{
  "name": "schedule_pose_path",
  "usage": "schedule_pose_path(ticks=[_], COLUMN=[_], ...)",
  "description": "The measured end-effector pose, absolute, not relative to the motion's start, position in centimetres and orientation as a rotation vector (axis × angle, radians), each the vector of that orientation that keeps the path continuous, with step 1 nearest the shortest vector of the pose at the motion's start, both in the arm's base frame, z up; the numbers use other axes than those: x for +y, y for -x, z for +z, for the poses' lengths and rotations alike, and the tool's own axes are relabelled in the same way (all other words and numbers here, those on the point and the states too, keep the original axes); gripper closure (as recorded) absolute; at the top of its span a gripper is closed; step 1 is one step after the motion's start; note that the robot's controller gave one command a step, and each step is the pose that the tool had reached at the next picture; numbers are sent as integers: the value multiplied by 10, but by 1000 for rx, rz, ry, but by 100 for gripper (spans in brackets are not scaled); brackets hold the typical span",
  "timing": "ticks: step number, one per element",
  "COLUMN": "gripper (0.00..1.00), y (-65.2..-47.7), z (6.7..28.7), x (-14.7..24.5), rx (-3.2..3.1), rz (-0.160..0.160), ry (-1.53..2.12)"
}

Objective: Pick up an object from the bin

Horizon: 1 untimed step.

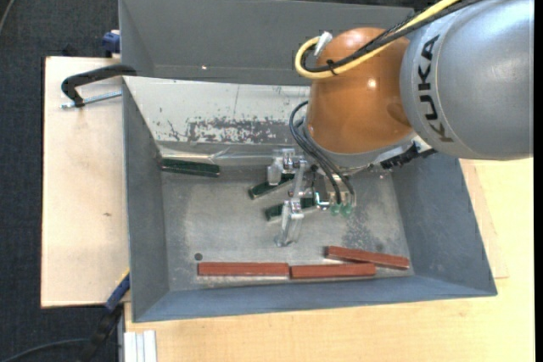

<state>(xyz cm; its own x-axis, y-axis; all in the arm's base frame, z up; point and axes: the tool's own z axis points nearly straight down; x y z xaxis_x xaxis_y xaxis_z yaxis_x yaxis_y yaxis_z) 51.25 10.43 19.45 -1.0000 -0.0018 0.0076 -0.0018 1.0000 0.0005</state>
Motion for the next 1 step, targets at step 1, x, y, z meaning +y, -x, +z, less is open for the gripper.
schedule_pose_path(ticks=[1], gripper=[0], y=[-557], z=[74], x=[54], rx=[-3137], rz=[1], ry=[-105])
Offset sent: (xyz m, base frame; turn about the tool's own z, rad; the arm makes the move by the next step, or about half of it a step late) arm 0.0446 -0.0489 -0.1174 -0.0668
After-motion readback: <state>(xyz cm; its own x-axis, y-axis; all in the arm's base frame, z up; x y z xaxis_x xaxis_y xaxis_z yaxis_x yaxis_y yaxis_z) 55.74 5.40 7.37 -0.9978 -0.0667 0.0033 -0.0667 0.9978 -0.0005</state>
